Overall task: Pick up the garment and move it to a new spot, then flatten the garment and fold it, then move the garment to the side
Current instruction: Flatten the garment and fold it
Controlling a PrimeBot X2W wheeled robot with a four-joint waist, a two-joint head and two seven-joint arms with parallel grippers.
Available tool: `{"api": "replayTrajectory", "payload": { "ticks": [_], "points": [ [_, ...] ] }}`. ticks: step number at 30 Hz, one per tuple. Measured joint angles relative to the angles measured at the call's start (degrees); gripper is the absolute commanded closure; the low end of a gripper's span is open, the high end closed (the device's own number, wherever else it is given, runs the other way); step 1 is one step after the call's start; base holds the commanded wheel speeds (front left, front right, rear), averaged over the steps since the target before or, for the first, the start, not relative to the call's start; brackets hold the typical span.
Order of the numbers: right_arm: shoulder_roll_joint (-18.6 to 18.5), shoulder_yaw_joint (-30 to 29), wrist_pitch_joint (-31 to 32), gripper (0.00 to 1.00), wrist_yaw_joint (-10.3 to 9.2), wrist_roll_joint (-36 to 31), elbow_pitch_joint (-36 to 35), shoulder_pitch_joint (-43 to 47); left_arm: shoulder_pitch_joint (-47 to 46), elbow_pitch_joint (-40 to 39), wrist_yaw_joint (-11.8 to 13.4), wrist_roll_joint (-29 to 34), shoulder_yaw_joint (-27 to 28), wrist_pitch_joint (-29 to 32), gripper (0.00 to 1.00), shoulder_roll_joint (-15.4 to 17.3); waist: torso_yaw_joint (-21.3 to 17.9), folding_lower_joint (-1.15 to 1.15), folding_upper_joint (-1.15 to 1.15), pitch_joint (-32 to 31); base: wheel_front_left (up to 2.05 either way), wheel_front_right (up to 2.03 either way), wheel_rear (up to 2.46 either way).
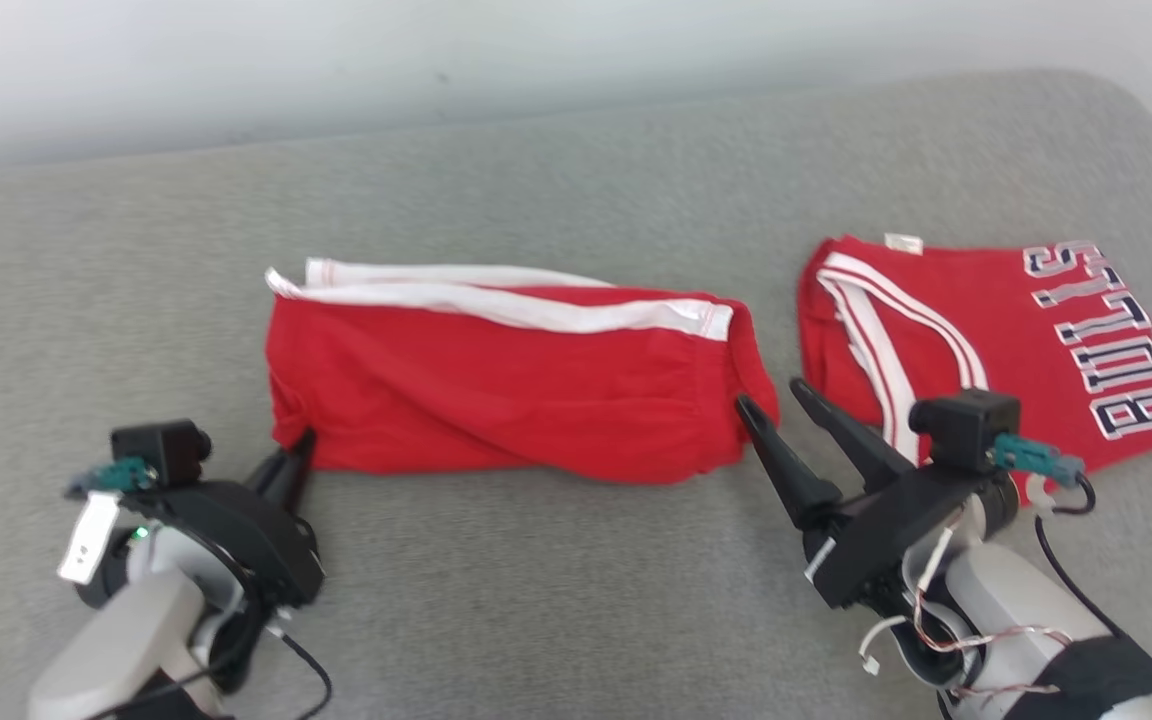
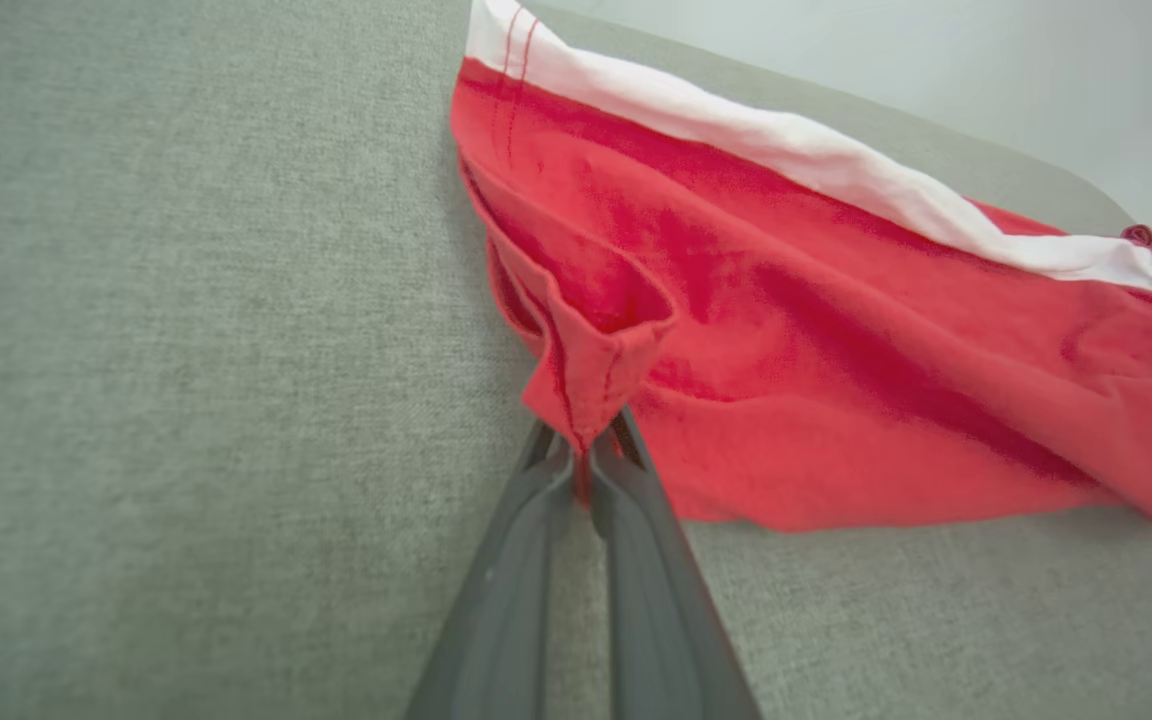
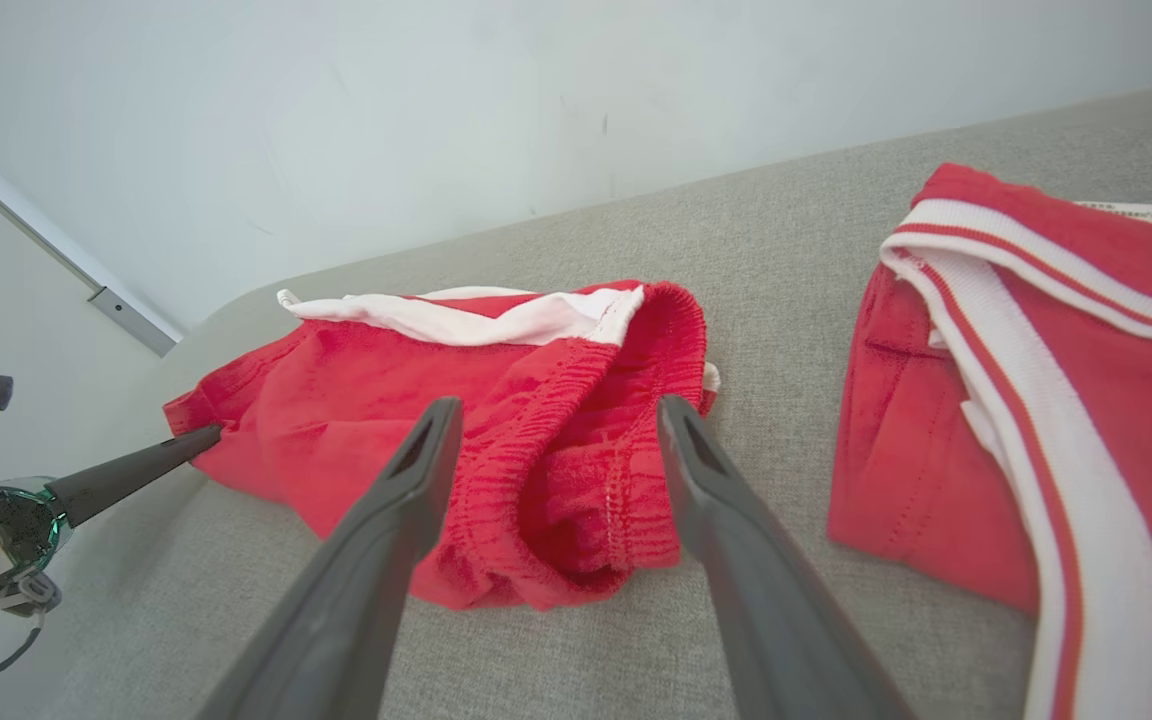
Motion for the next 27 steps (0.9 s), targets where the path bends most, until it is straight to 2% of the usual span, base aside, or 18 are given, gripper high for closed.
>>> {"api": "replayTrajectory", "payload": {
  "ticks": [10,19,20,21,27],
  "points": [
    [-0.4,-0.1,-0.1,0.00,-0.08,1.0,0.5,3.1,4.8,0.1,0.0,-0.1,-0.6,-2.2,1.00,-1.1,4.5,0.00,0.00,-4.6,0.00,0.00,0.00],
    [0.1,0.5,0.0,0.00,-0.58,1.0,-0.4,4.8,8.0,-0.1,0.0,-0.6,-0.6,-2.9,1.00,-0.9,6.1,0.00,0.00,-7.2,0.00,0.00,0.00],
    [0.1,0.6,0.0,0.00,-0.58,1.0,-0.5,4.9,8.1,-0.1,0.1,-0.6,-0.6,-2.9,0.64,-0.9,6.1,0.00,-0.01,-7.3,0.00,0.00,0.00],
    [0.1,0.6,0.1,0.00,-0.60,1.0,-0.6,5.0,8.2,-0.1,0.2,-0.6,-0.5,-3.0,0.02,-0.9,6.1,0.00,0.00,-7.3,0.00,0.00,0.00],
    [-0.3,0.6,0.0,0.00,-1.90,0.7,-0.5,5.0,8.1,-0.8,3.2,-0.1,0.5,-4.4,0.00,-1.5,6.3,0.01,0.00,-7.4,0.00,0.00,0.00]
  ]
}}
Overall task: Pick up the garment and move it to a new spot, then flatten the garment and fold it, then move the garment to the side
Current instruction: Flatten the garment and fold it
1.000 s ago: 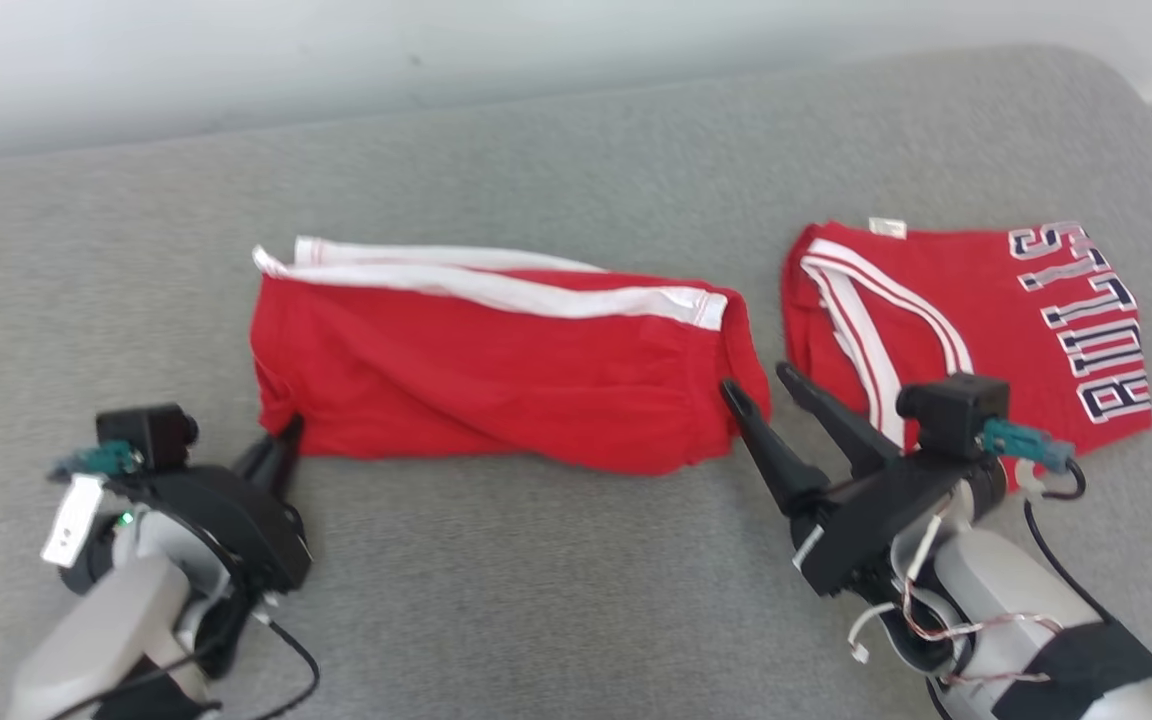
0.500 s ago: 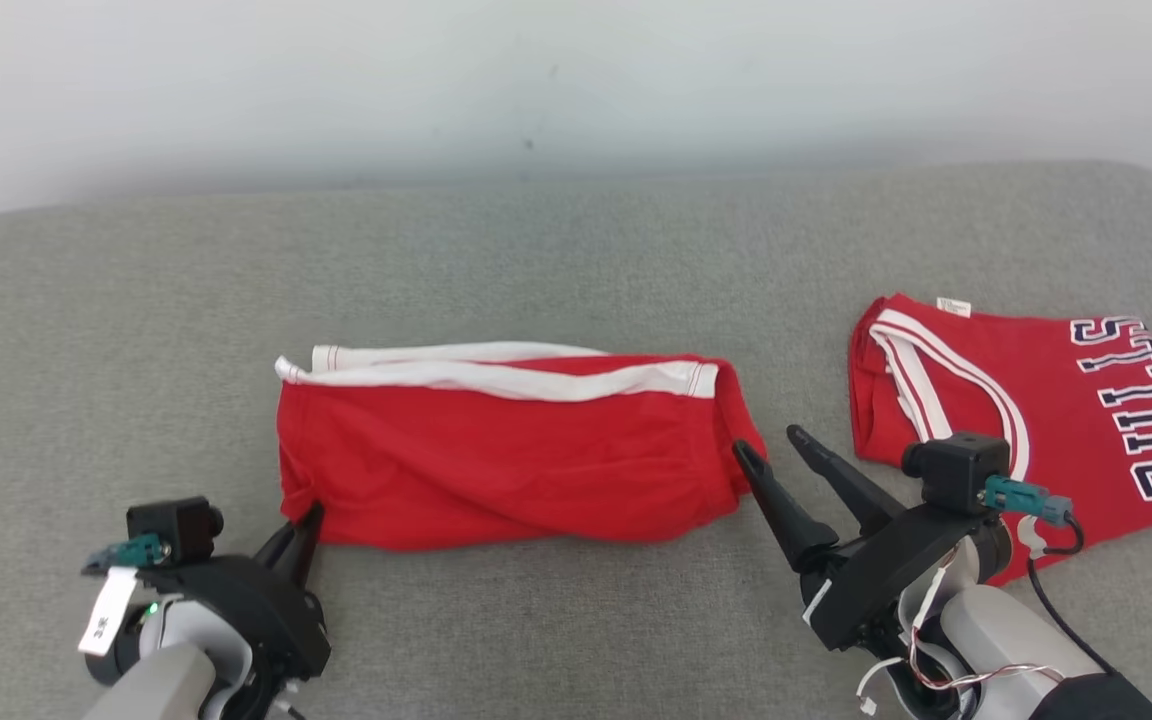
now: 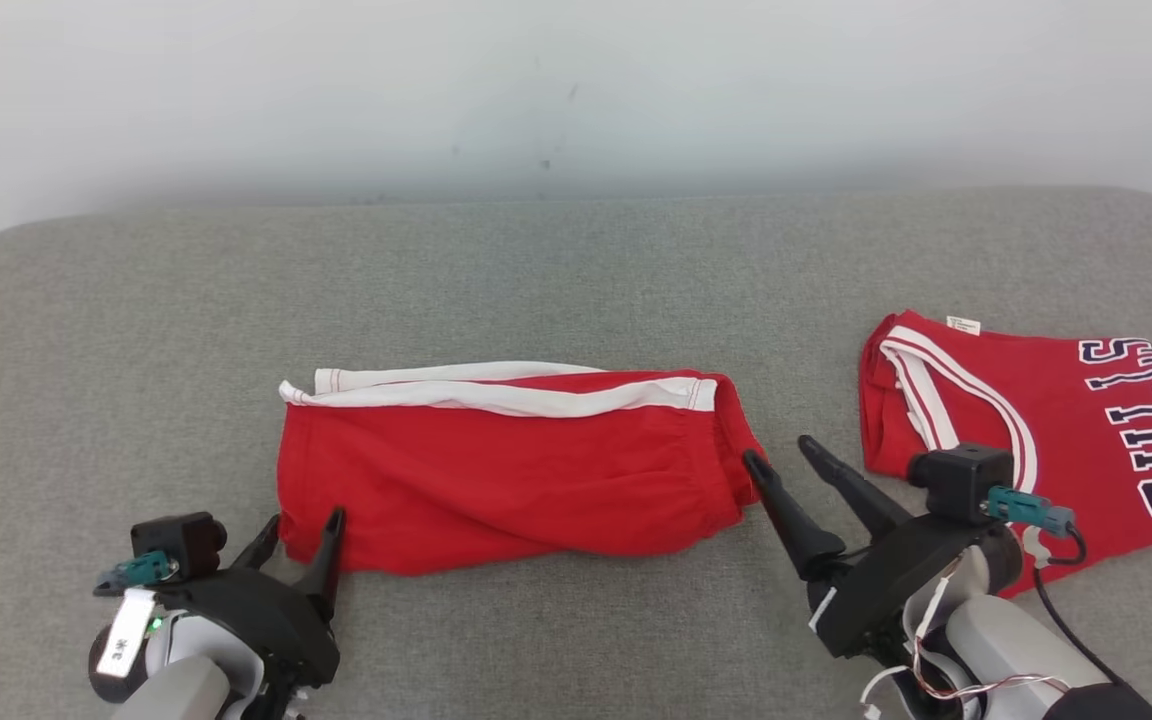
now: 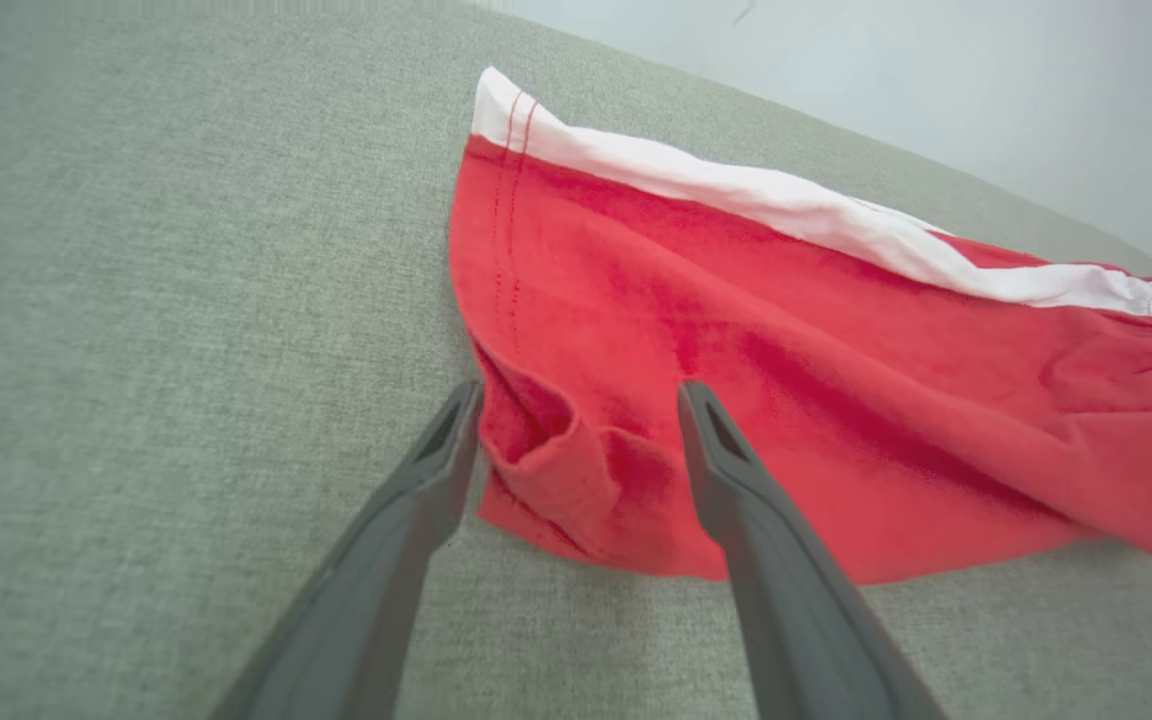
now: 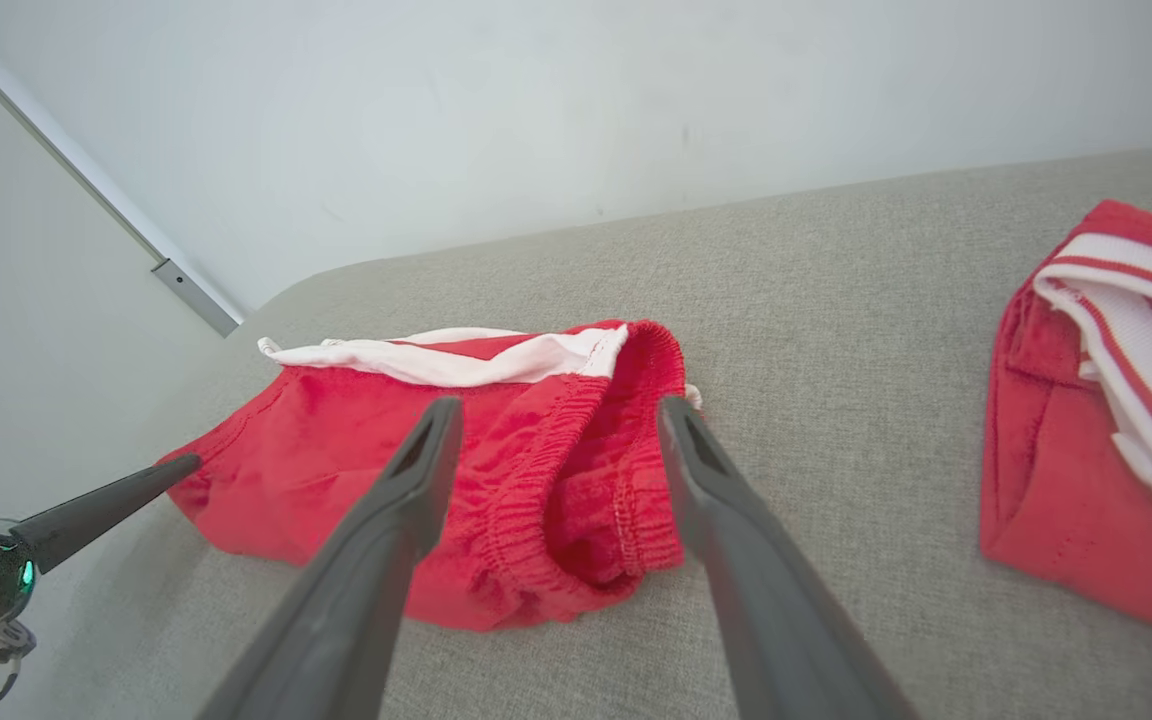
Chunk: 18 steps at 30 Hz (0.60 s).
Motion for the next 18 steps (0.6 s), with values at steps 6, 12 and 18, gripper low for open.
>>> {"api": "replayTrajectory", "payload": {
  "ticks": [6,12,18],
  "points": [
    [-1.1,-0.2,-0.5,0.00,-2.11,-2.0,1.5,0.0,0.3,-3.2,4.9,3.3,0.5,-0.6,0.00,-0.2,1.2,0.00,0.00,-0.9,0.00,0.00,0.00],
    [-1.0,0.0,-0.5,0.00,-3.48,-2.4,3.6,0.0,4.2,-9.1,9.5,6.3,2.2,-0.8,0.00,0.4,2.6,0.00,0.00,-2.5,0.00,0.00,0.00],
    [-1.0,0.4,0.0,0.00,-5.03,-3.4,5.4,0.0,8.4,-16.4,10.6,10.5,3.7,-0.8,0.00,2.1,4.3,0.00,0.00,-4.3,0.00,0.00,0.00]
  ]
}}
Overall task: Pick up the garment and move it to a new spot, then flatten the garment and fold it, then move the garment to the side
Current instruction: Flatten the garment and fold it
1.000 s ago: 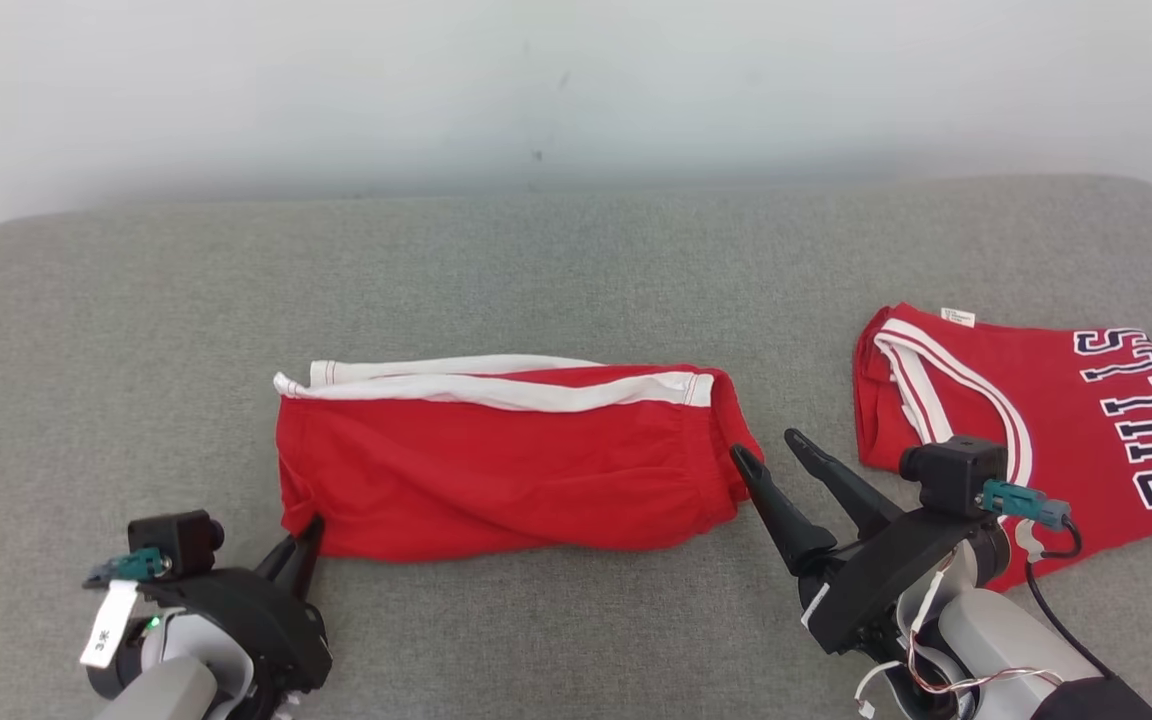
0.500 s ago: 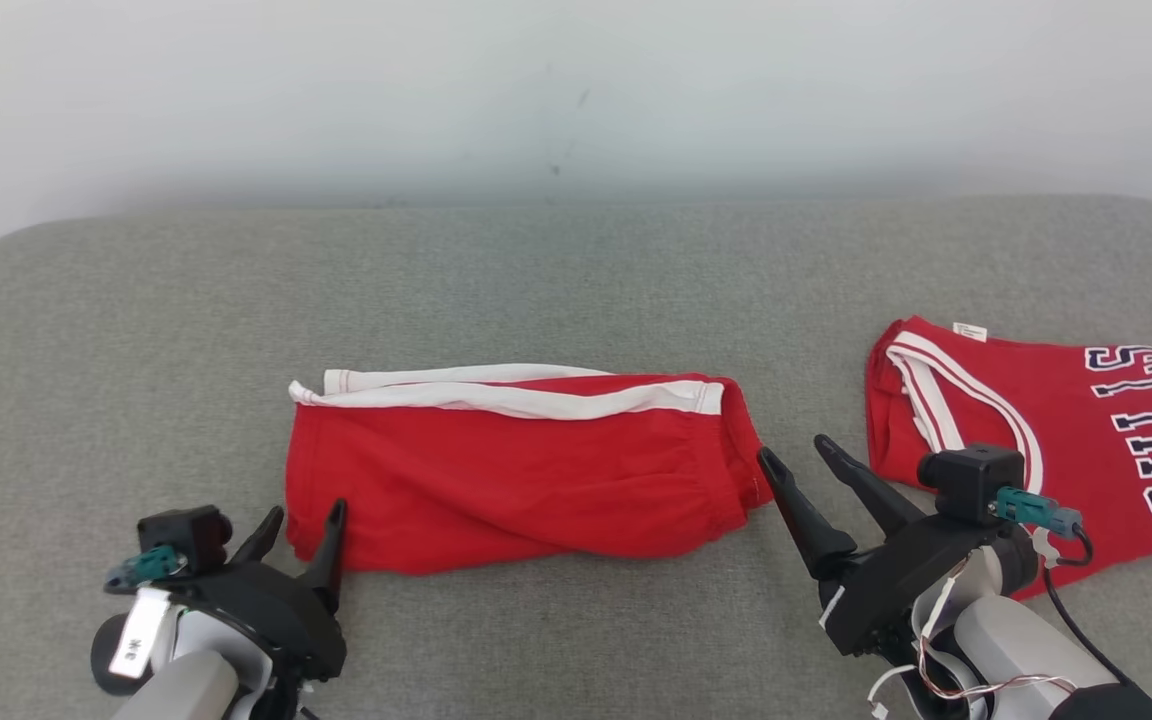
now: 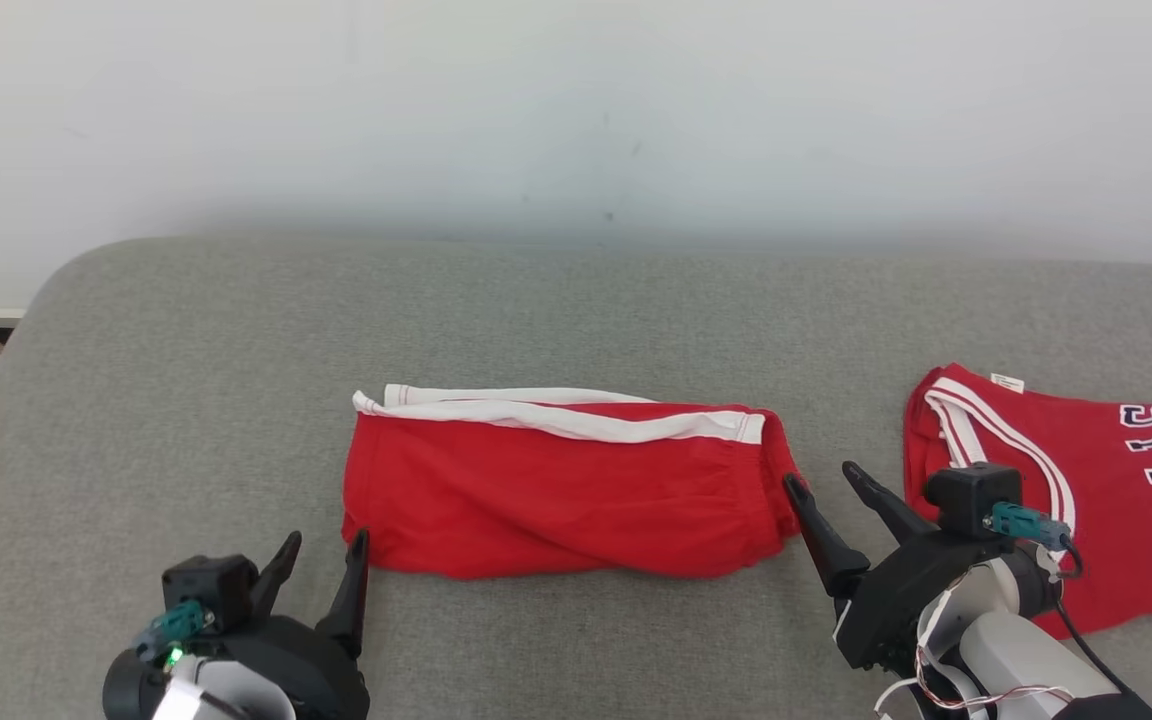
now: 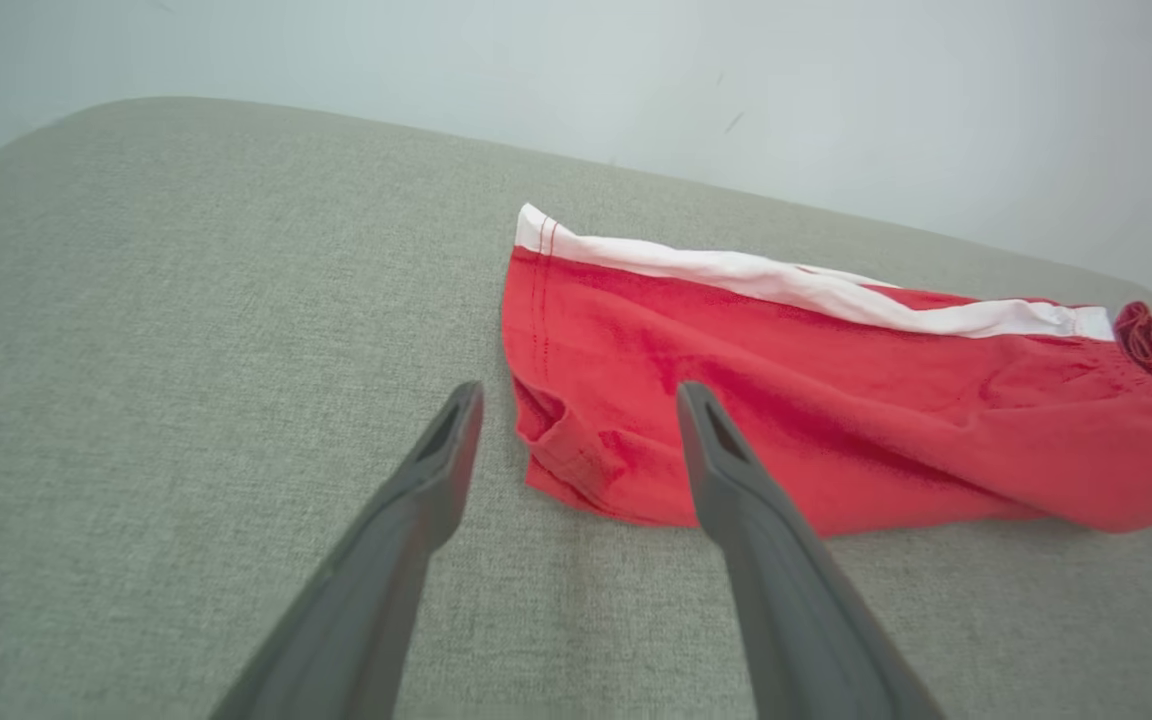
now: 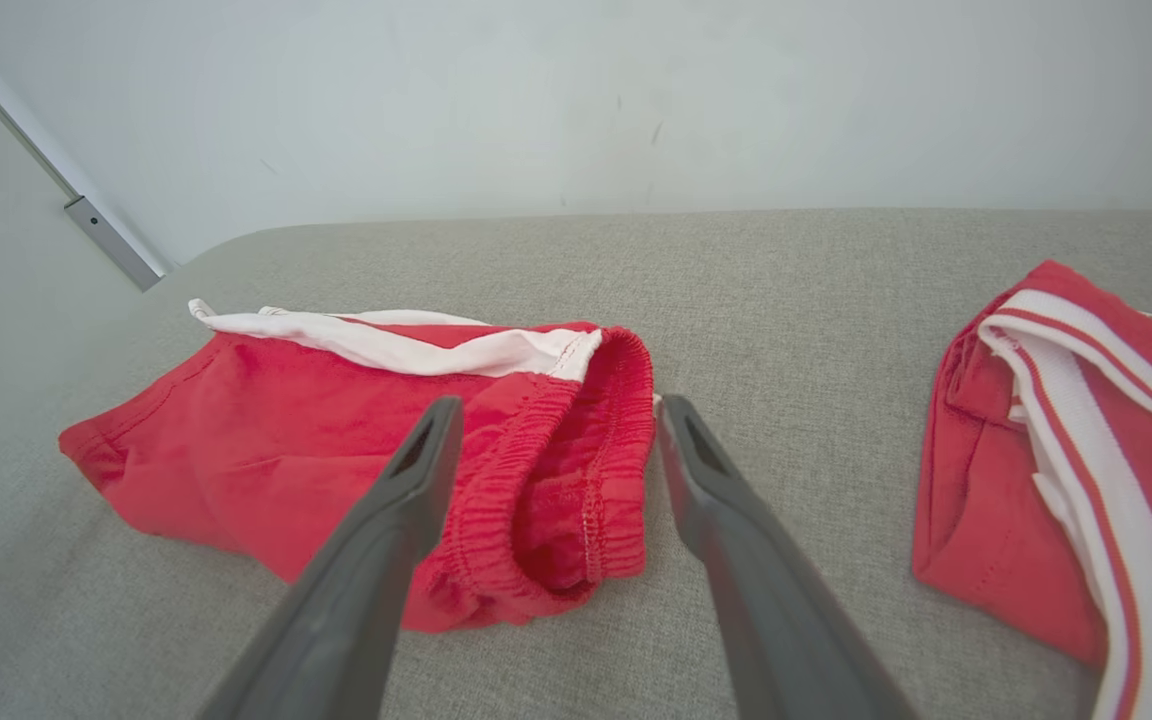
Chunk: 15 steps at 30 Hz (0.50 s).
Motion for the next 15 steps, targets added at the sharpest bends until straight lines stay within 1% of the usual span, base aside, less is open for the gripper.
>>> {"api": "replayTrajectory", "payload": {
  "ticks": [6,7,8,11,14,15],
  "points": [
    [0.3,0.4,2.1,0.00,-1.24,-0.2,3.1,-1.1,4.5,-6.4,0.5,1.5,2.9,0.0,0.00,1.3,1.8,-0.01,0.00,-0.6,0.00,0.00,0.00],
    [0.3,0.4,2.4,0.00,-1.72,-0.3,3.7,-1.7,4.9,-7.3,0.5,1.9,3.2,0.0,0.00,1.3,2.1,0.00,0.00,-0.6,0.00,0.00,0.00],
    [0.3,0.4,3.5,0.00,-2.20,-0.4,5.2,-3.3,5.5,-9.1,0.5,2.7,4.1,0.0,0.00,1.3,2.6,0.00,0.00,-0.4,0.00,0.00,0.00],
    [0.5,0.3,4.9,0.00,-2.71,-0.6,6.8,-5.4,6.2,-11.8,0.5,4.1,5.1,0.0,0.00,1.2,3.3,0.00,0.00,0.3,0.00,0.00,0.00],
    [0.9,0.4,6.3,0.00,-2.72,-0.6,8.9,-6.9,6.6,-13.4,0.5,5.1,6.6,0.0,0.00,0.5,4.1,0.01,0.00,0.9,0.00,0.00,0.00],
    [1.1,0.7,7.2,0.00,-3.03,-0.6,9.9,-7.5,6.8,-13.8,0.5,5.5,7.3,0.0,0.00,0.2,4.4,0.01,0.00,1.2,0.00,0.00,0.00]
  ]
}}
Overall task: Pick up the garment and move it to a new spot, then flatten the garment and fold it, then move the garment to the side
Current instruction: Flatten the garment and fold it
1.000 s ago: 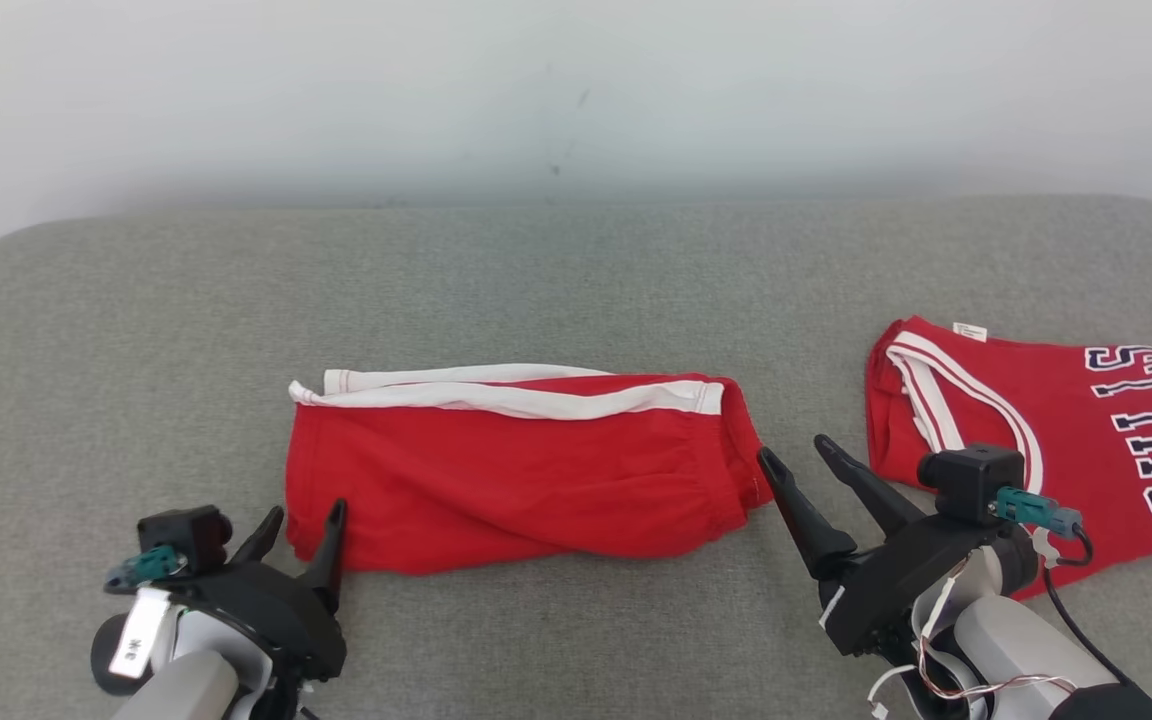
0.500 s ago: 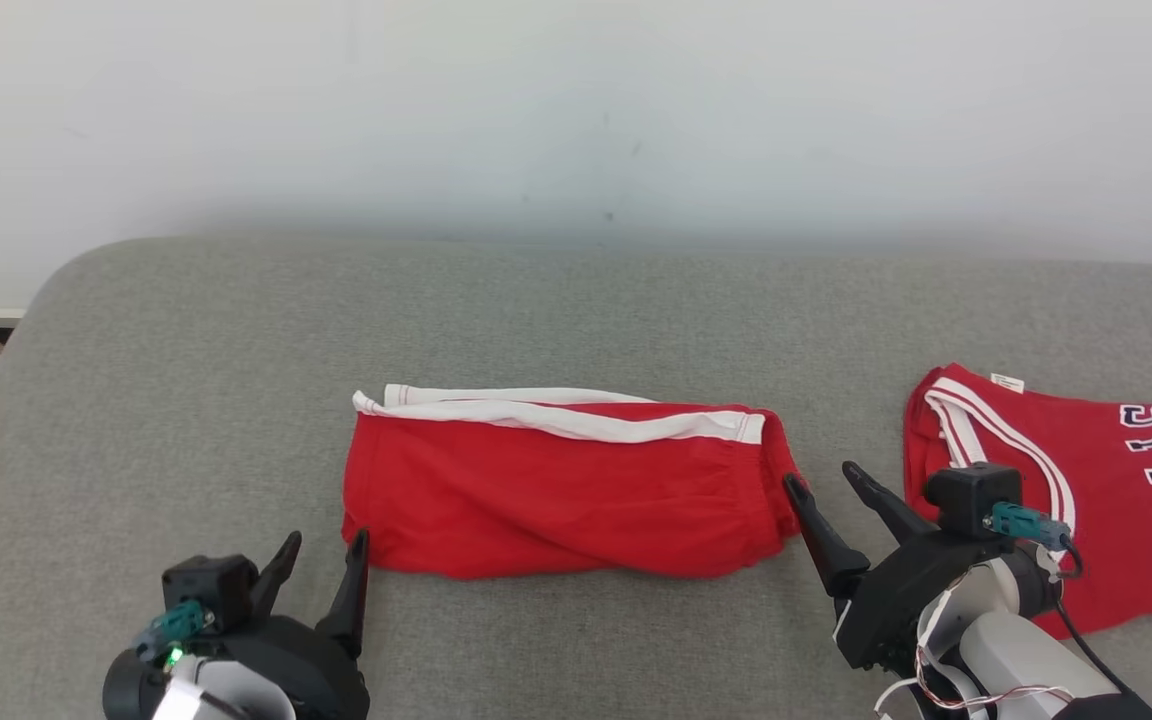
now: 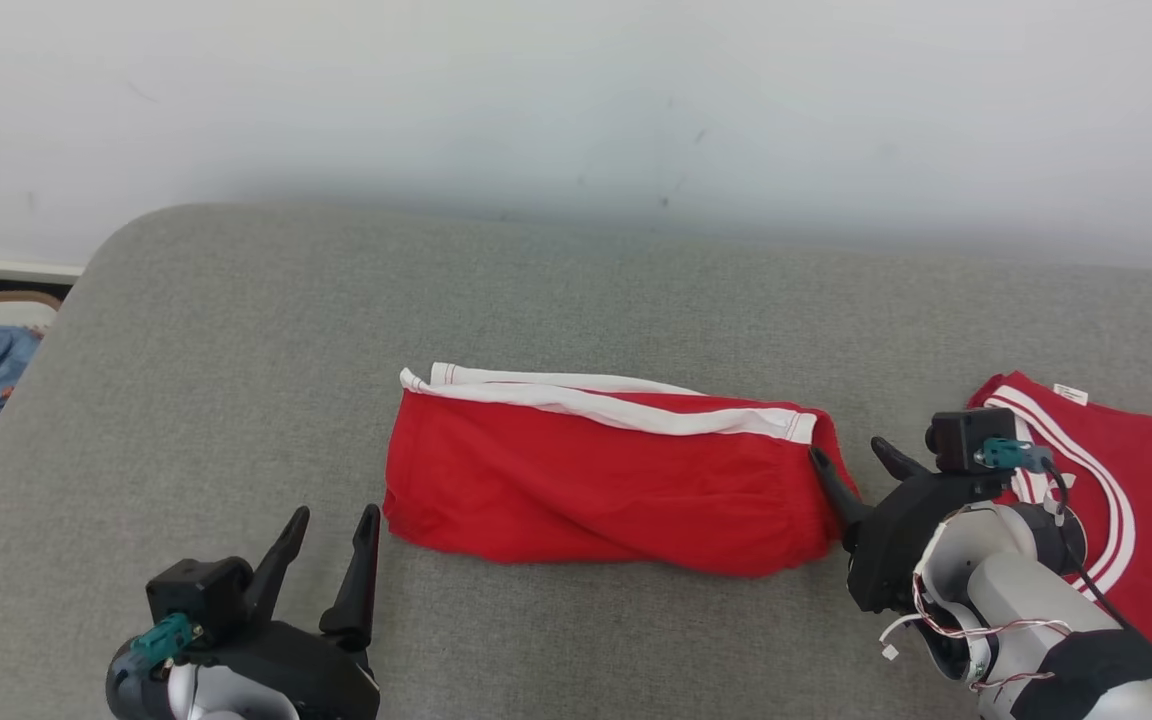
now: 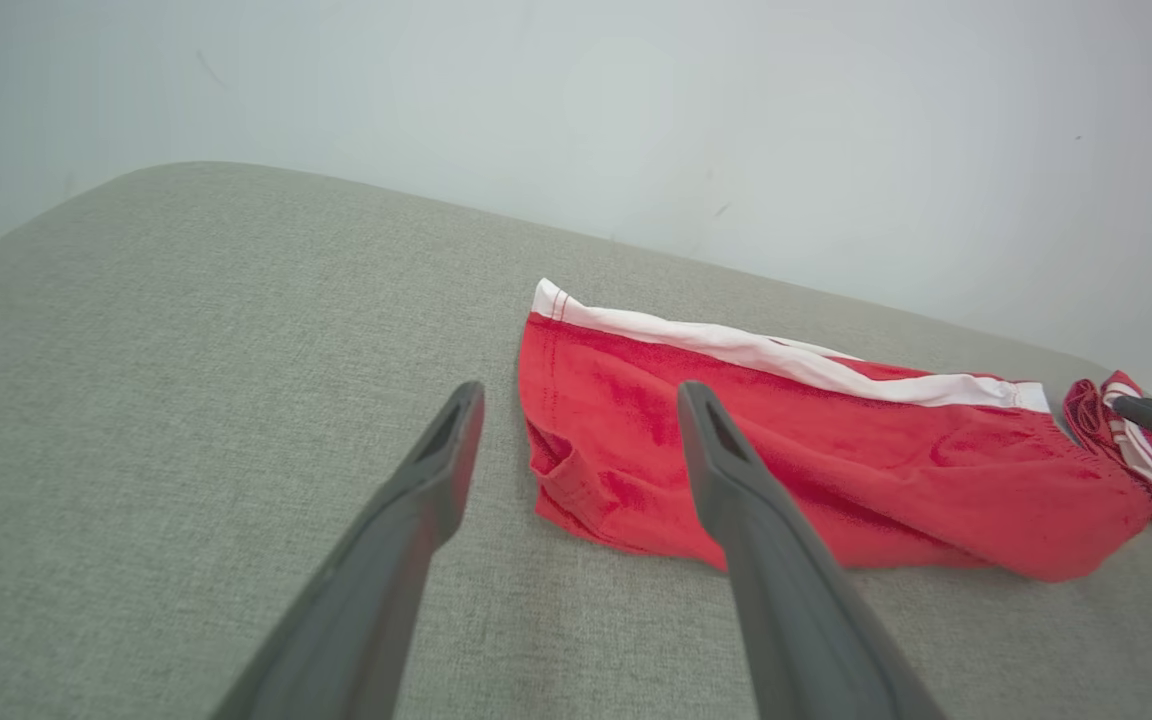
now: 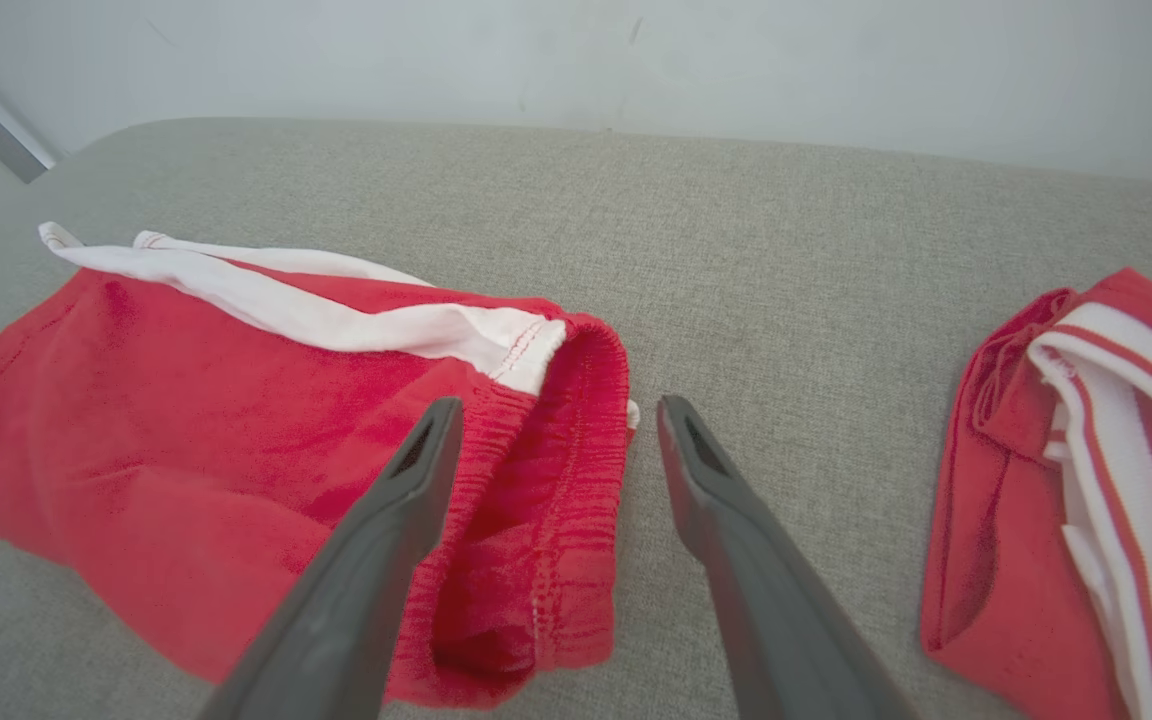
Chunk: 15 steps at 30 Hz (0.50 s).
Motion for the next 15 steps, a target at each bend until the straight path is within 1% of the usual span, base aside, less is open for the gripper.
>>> {"api": "replayTrajectory", "payload": {
  "ticks": [5,7,12,15],
  "points": [
    [0.3,1.2,3.0,0.00,-0.22,-0.7,3.7,-2.0,0.4,-1.7,0.0,2.6,2.4,0.0,0.00,-1.5,1.3,0.00,0.00,1.1,0.00,0.00,0.00],
    [0.6,1.5,4.4,0.00,-0.68,-0.8,5.3,-2.8,0.8,-2.4,0.0,3.2,3.1,0.0,0.00,-2.0,1.7,0.00,0.00,1.6,0.00,0.00,0.00],
    [2.2,3.1,10.3,0.00,-0.63,-0.2,9.0,-3.4,1.8,-3.5,0.0,5.4,5.2,0.0,0.00,-2.5,2.5,0.00,0.00,2.5,0.00,0.00,0.00],
    [3.0,3.5,12.4,0.00,-0.34,0.6,9.9,-3.9,2.5,-4.0,0.0,6.1,6.2,0.0,0.00,-3.0,2.6,0.00,0.00,2.6,0.00,0.00,0.00]
  ]
}}
